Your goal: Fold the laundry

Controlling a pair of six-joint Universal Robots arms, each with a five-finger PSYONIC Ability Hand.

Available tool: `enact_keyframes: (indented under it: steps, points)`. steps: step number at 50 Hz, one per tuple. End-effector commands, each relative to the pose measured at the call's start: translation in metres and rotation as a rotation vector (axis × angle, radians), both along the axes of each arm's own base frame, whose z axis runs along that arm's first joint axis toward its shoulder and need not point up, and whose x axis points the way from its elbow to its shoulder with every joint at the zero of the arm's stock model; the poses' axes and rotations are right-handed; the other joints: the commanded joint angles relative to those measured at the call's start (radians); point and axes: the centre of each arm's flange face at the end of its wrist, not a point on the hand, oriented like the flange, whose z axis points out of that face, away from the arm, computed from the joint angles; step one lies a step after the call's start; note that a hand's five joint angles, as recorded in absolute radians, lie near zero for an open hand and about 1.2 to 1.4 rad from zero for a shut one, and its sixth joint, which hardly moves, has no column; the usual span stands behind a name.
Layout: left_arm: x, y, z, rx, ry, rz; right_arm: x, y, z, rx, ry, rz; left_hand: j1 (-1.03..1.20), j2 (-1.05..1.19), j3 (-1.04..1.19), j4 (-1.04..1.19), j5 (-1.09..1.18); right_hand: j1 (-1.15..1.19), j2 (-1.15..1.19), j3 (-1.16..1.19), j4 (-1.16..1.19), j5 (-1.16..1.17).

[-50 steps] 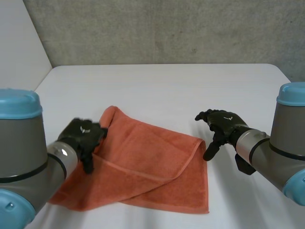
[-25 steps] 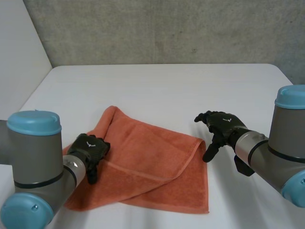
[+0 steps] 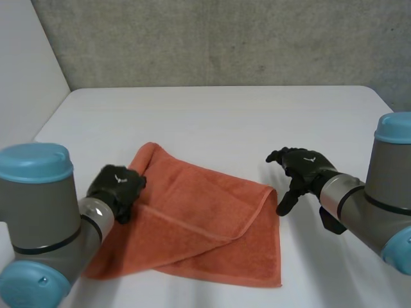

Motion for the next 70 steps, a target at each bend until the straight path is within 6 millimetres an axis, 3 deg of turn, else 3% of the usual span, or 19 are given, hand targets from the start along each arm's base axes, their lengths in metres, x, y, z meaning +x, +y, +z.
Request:
enact_keyframes:
  steps: [1, 4, 9, 10, 11, 19, 28, 31, 35, 40, 48, 52, 58, 70]
  points:
    - [0.002, 0.003, 0.05, -0.148, 0.074, 0.001, -0.022, -0.022, 0.006, -0.011, -0.007, -0.083, 0.272, 0.203, 0.215, 0.205, 0.261, -0.027, -0.04, -0.035, -0.054, -0.061]
    - [0.01, 0.007, 0.089, -0.265, 0.126, 0.015, -0.024, -0.026, 0.009, -0.019, -0.013, -0.092, 0.272, 0.203, 0.215, 0.205, 0.261, -0.027, -0.04, -0.035, -0.054, -0.061]
    - [0.019, 0.015, 0.137, -0.421, 0.186, 0.023, -0.022, -0.025, 0.0, 0.039, -0.029, -0.061, 0.272, 0.203, 0.215, 0.205, 0.261, -0.027, -0.04, -0.035, -0.054, -0.061]
    - [0.019, 0.015, 0.137, -0.421, 0.186, 0.023, -0.022, -0.025, 0.0, 0.039, -0.029, -0.061, 0.272, 0.203, 0.215, 0.205, 0.261, -0.027, -0.04, -0.035, -0.054, -0.061]
    - [0.022, 0.019, 0.155, -0.481, 0.213, 0.014, -0.018, -0.023, -0.006, 0.076, -0.044, -0.036, 0.272, 0.203, 0.215, 0.205, 0.261, -0.027, -0.04, -0.035, -0.054, -0.061]
    - [0.024, 0.028, 0.203, -0.622, 0.282, -0.015, -0.006, -0.032, -0.019, 0.158, -0.147, -0.054, 0.272, 0.203, 0.215, 0.205, 0.261, -0.027, -0.04, -0.035, -0.054, -0.061]
    - [0.025, 0.028, 0.228, -0.713, 0.33, -0.014, 0.031, -0.039, -0.037, 0.208, -0.227, -0.019, 0.272, 0.203, 0.215, 0.205, 0.261, -0.027, -0.04, -0.035, -0.054, -0.061]
    - [0.024, 0.027, 0.231, -0.736, 0.339, -0.014, 0.038, -0.041, -0.044, 0.227, -0.236, -0.015, 0.272, 0.203, 0.215, 0.205, 0.261, -0.027, -0.04, -0.035, -0.054, -0.061]
    - [0.023, 0.025, 0.23, -0.74, 0.338, -0.014, 0.062, -0.02, -0.056, 0.277, -0.231, 0.046, 0.272, 0.203, 0.215, 0.205, 0.261, -0.027, -0.04, -0.035, -0.054, -0.061]
    - [0.027, 0.018, 0.229, -0.743, 0.328, 0.007, 0.068, -0.011, -0.056, 0.29, -0.234, 0.066, 0.272, 0.203, 0.215, 0.205, 0.261, -0.027, -0.04, -0.035, -0.054, -0.061]
    - [0.045, -0.002, 0.235, -0.774, 0.301, 0.084, 0.062, -0.004, -0.063, 0.32, -0.212, 0.057, 0.272, 0.203, 0.215, 0.205, 0.261, -0.027, -0.04, -0.035, -0.054, -0.061]
    - [0.052, -0.016, 0.233, -0.768, 0.284, 0.117, 0.058, 0.003, -0.054, 0.319, -0.218, 0.061, 0.272, 0.203, 0.215, 0.205, 0.261, -0.027, -0.04, -0.035, -0.054, -0.061]
    - [0.051, -0.027, 0.225, -0.74, 0.272, 0.125, 0.05, 0.019, -0.036, 0.303, -0.229, 0.075, 0.272, 0.203, 0.215, 0.205, 0.261, -0.027, -0.04, -0.035, -0.054, -0.061]
    - [0.049, -0.035, 0.215, -0.71, 0.263, 0.127, 0.039, 0.045, -0.044, 0.332, -0.159, 0.118, 0.272, 0.203, 0.215, 0.205, 0.261, -0.027, -0.04, -0.035, -0.054, -0.061]
